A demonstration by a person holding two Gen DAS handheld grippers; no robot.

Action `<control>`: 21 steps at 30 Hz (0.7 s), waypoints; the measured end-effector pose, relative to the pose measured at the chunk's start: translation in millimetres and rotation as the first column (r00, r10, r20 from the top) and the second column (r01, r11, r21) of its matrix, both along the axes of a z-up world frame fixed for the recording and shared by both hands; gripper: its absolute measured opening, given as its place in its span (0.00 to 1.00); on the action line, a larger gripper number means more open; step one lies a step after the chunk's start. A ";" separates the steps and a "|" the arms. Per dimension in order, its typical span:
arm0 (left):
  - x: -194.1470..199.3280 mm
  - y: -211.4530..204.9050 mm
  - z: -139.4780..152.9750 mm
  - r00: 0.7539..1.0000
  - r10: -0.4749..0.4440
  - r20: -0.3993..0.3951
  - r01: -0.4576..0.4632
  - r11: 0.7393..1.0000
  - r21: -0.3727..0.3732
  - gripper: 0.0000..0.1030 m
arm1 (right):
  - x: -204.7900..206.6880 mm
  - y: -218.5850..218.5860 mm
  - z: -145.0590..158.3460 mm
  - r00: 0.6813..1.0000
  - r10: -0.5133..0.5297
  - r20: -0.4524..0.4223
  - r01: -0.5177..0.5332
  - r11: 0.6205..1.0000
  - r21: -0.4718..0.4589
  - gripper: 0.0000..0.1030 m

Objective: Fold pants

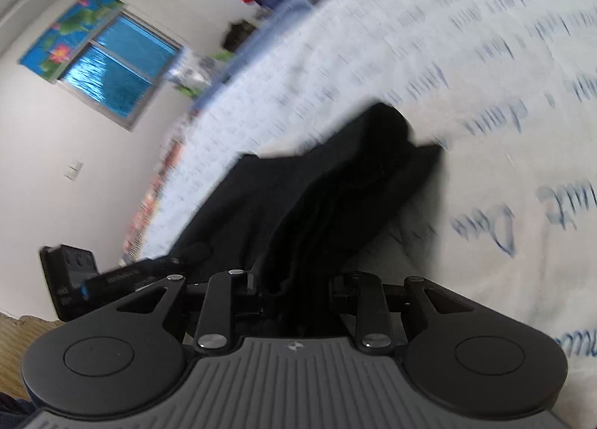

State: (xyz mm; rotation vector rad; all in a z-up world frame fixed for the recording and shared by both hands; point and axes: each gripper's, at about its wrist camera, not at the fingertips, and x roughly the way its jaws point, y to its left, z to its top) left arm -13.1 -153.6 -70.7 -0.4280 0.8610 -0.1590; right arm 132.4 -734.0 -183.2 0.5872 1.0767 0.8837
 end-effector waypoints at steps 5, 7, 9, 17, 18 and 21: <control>-23.0 14.6 3.7 0.997 0.057 0.044 -0.054 0.995 -0.081 0.45 | -9.8 -30.6 -14.0 0.986 -0.087 -0.145 0.109 0.983 0.149 0.32; -36.3 18.6 19.3 0.994 0.084 0.070 -0.081 0.996 -0.033 0.46 | -18.6 -47.3 -1.8 0.978 -0.160 -0.131 0.177 0.975 0.134 0.41; -50.4 21.7 35.2 0.991 0.081 0.106 -0.079 0.997 -0.024 0.47 | -32.1 -66.6 13.5 0.966 -0.245 -0.084 0.255 0.955 0.149 0.41; -57.3 -51.5 40.9 0.988 0.061 0.142 -0.092 0.971 0.222 0.47 | -74.4 -5.9 71.4 0.940 -0.223 0.258 0.225 0.974 0.022 0.59; -56.9 -60.1 37.2 0.988 0.062 0.144 -0.098 0.960 0.261 0.49 | -77.3 12.4 72.7 0.933 -0.183 0.311 0.211 0.976 -0.060 0.59; -54.5 -66.1 22.4 0.991 0.054 0.125 -0.089 0.951 0.296 0.58 | -77.6 47.6 59.7 0.929 -0.081 0.362 0.160 0.968 -0.193 0.59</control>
